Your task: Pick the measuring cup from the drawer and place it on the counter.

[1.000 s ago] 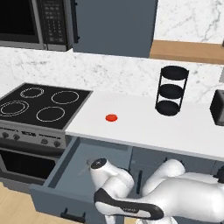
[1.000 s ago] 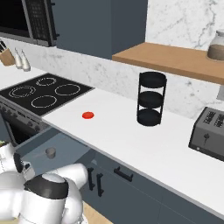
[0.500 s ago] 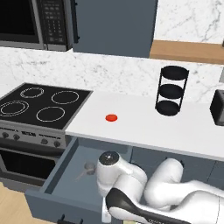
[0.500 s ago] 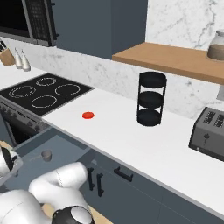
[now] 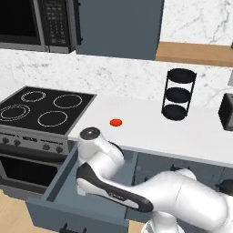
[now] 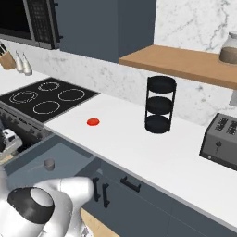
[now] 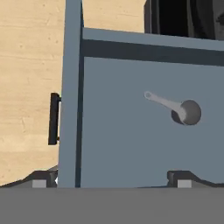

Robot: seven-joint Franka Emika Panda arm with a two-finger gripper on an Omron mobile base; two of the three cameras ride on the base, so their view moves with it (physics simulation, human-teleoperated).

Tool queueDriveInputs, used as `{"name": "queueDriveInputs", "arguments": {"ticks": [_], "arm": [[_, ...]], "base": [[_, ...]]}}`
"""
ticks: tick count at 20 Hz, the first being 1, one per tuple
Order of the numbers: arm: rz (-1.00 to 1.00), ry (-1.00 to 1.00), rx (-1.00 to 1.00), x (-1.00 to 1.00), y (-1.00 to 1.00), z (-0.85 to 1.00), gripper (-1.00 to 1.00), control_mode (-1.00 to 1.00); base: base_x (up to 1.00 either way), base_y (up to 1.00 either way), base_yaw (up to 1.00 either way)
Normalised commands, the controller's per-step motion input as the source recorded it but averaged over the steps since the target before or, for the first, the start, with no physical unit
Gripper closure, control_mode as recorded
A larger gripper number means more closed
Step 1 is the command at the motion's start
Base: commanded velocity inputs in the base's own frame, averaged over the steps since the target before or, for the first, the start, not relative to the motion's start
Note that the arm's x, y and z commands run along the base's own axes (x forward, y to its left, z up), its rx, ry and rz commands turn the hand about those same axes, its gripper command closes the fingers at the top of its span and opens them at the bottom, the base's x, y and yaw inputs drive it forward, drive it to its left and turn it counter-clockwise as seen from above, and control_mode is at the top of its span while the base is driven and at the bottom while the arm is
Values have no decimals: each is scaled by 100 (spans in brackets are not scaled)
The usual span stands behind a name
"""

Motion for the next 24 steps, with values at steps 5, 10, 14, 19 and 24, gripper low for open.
{"name": "queueDriveInputs", "arguments": {"ticks": [5,10,14,19,24], "arm": [[37,18,-7,85,-40,-58,-100,-100],[25,3,-1,11,-25,-52,-100,-100],[18,-3,-15,5,28,-74,-100,-100],[16,-2,-8,2,26,-43,-100,-100],[17,0,-4,30,3,-44,-100,-100]], "base": [[0,0,0],[0,0,0],[0,0,0],[0,0,0],[0,0,0]]}}
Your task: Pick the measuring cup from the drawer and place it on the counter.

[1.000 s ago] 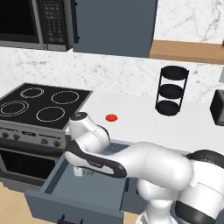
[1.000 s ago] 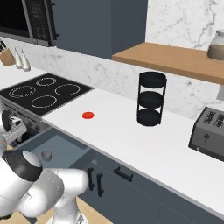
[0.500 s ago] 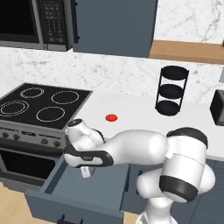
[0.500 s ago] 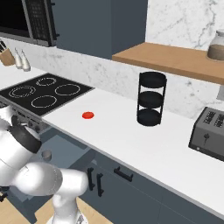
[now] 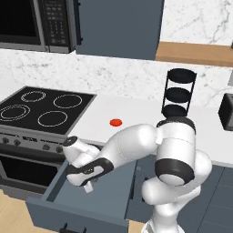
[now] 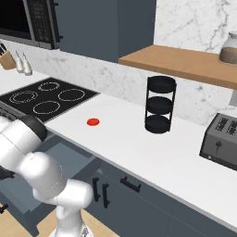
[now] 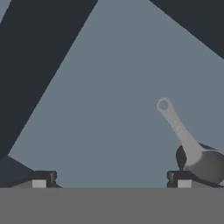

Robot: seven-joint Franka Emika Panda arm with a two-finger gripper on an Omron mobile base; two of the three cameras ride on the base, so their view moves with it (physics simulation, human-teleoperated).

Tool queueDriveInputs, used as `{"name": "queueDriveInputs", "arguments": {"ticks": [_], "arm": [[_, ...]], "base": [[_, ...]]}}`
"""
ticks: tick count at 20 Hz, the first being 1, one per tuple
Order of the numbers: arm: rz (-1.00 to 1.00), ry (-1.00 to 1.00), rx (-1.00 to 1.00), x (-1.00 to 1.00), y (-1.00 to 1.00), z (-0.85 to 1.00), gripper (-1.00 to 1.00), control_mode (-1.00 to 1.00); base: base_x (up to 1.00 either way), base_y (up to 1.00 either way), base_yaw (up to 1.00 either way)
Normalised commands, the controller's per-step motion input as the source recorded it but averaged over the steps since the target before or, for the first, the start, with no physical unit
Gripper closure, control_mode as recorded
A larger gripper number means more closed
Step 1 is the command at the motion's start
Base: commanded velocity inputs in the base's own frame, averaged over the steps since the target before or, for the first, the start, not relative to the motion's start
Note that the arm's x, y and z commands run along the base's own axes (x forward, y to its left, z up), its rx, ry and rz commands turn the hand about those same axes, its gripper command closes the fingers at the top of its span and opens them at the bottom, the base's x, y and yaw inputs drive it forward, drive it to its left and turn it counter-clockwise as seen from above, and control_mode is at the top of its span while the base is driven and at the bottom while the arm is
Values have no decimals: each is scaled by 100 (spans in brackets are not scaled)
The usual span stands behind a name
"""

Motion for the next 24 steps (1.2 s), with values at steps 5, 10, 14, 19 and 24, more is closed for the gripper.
{"name": "queueDriveInputs", "arguments": {"ticks": [5,10,14,19,24], "arm": [[14,0,-2,39,4,-26,-100,-100],[0,0,-11,26,21,-25,-100,-100],[0,0,-13,24,10,-37,-100,-100],[0,0,-8,30,20,-12,-100,-100],[0,5,-7,34,14,-13,-100,-100]], "base": [[0,0,0],[0,0,0],[0,0,0],[0,0,0],[0,0,0]]}}
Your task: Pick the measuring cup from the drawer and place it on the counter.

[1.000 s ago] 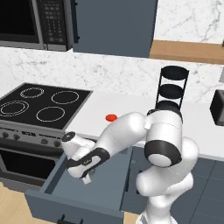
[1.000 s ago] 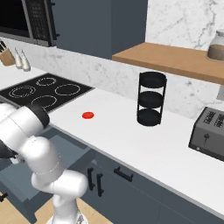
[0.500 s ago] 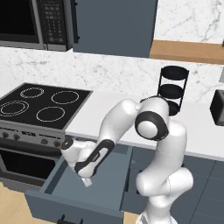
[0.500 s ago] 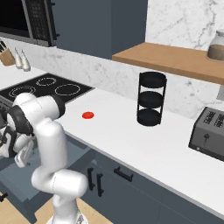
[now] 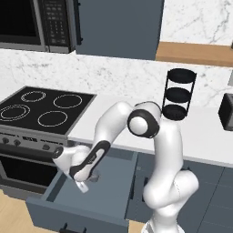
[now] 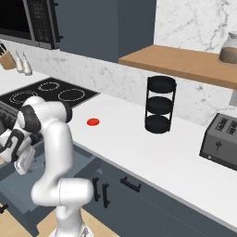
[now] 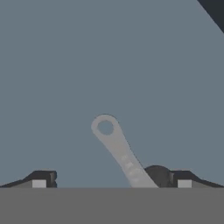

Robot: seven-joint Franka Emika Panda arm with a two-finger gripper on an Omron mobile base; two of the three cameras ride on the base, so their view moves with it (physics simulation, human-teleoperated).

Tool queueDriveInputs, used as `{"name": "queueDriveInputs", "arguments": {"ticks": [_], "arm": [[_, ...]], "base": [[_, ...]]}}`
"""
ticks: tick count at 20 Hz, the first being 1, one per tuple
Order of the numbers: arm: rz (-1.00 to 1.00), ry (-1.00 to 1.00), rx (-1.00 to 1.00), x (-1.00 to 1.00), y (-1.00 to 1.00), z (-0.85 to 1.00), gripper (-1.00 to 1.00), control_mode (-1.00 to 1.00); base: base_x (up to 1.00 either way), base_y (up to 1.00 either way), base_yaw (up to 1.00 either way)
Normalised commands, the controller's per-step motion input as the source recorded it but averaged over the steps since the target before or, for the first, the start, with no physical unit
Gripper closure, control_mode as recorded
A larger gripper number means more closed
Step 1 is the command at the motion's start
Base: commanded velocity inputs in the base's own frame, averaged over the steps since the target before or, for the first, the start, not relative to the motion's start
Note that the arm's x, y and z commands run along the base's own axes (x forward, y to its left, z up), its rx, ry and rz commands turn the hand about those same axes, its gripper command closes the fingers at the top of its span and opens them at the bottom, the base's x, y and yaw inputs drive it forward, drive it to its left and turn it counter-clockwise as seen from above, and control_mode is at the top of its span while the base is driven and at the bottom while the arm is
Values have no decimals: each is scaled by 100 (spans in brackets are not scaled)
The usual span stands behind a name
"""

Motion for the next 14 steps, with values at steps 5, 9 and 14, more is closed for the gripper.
{"name": "queueDriveInputs", "arguments": {"ticks": [5,9,14], "arm": [[5,10,0,45,-1,-25,-100,-100],[5,9,-1,35,0,-24,-100,-100],[6,1,-1,8,-7,-26,-100,-100]], "base": [[0,0,0],[0,0,0],[0,0,0]]}}
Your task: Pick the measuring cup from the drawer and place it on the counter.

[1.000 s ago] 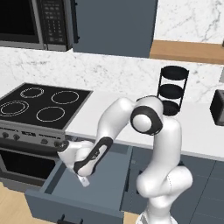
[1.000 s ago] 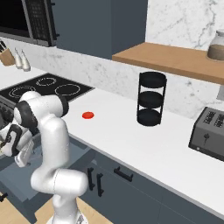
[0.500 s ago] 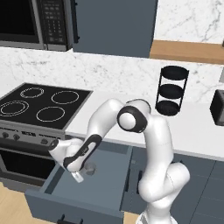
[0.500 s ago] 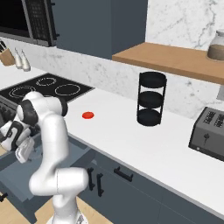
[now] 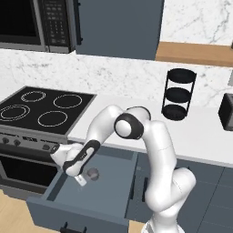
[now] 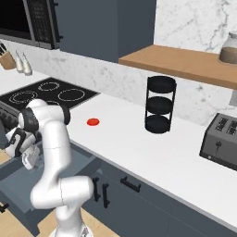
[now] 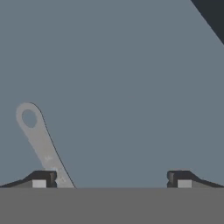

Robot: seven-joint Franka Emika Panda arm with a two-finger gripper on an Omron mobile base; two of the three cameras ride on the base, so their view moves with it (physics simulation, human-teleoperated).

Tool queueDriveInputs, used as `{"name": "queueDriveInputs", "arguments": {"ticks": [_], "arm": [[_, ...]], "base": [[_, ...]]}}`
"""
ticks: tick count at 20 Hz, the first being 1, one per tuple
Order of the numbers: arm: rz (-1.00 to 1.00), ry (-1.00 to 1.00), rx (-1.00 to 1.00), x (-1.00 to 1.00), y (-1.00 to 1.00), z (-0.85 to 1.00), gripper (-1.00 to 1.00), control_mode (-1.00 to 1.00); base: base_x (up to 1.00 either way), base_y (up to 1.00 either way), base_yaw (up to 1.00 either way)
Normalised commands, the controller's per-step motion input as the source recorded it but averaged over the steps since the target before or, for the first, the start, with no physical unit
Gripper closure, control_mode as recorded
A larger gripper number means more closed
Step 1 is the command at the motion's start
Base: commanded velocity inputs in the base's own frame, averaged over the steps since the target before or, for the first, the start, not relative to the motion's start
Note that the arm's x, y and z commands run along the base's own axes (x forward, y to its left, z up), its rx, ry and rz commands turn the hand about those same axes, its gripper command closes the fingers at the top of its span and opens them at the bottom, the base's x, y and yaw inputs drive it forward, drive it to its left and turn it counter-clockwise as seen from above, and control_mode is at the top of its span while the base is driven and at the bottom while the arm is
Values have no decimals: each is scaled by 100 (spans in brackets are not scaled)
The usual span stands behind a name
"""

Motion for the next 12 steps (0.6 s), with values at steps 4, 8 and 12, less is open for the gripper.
{"name": "queueDriveInputs", "arguments": {"ticks": [4,8,12], "arm": [[4,-5,2,-37,-41,-2,-100,-100],[0,-4,5,-2,-16,2,-100,-100],[0,0,0,24,-1,-4,-100,-100]], "base": [[0,0,0],[0,0,0],[0,0,0]]}}
